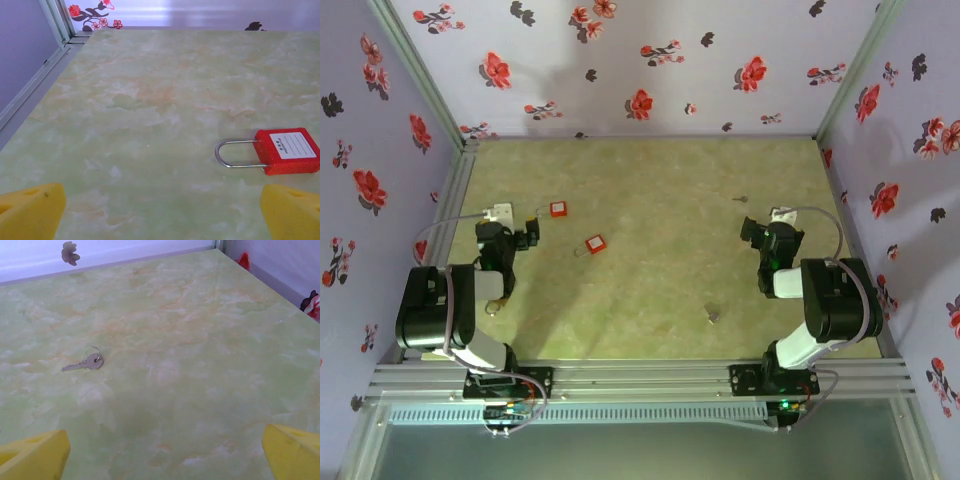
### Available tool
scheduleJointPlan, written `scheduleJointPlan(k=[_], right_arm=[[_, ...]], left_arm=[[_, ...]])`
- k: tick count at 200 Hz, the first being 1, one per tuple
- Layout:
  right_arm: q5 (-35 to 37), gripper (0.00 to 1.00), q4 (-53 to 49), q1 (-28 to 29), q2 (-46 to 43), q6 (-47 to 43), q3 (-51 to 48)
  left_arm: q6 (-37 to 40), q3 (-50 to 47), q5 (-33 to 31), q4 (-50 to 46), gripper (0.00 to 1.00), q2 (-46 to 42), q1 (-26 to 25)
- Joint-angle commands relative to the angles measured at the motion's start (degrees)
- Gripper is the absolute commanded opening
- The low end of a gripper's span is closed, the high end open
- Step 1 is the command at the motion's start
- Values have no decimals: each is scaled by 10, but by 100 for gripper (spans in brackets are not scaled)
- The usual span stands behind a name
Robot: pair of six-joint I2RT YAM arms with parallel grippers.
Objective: Unlock with the key
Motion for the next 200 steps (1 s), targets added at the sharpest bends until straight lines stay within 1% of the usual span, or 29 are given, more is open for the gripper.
scheduleJointPlan(k=[1, 124, 137, 158, 168, 186, 200], right_arm=[[13, 99, 13, 2, -7, -6, 1], [1, 99, 11, -3, -8, -3, 2], [-6, 99, 6, -3, -12, -7, 4], [-17, 99, -31, -3, -39, -11, 13], [-23, 99, -62, -2, -63, -13, 19], [-38, 99, -178, 3, -125, 3, 44], [-66, 99, -268, 6, -177, 23, 63]], left_arm=[[0, 2, -8, 0, 100, 3, -1], [0, 2, -7, -2, 100, 1, -2], [5, 3, 8, -6, 100, -3, -1], [15, 2, 15, -16, 100, -19, -6], [19, 3, 15, -34, 100, -42, -8], [27, 11, 11, -97, 100, -103, -16], [18, 25, -9, -160, 100, -155, -28]])
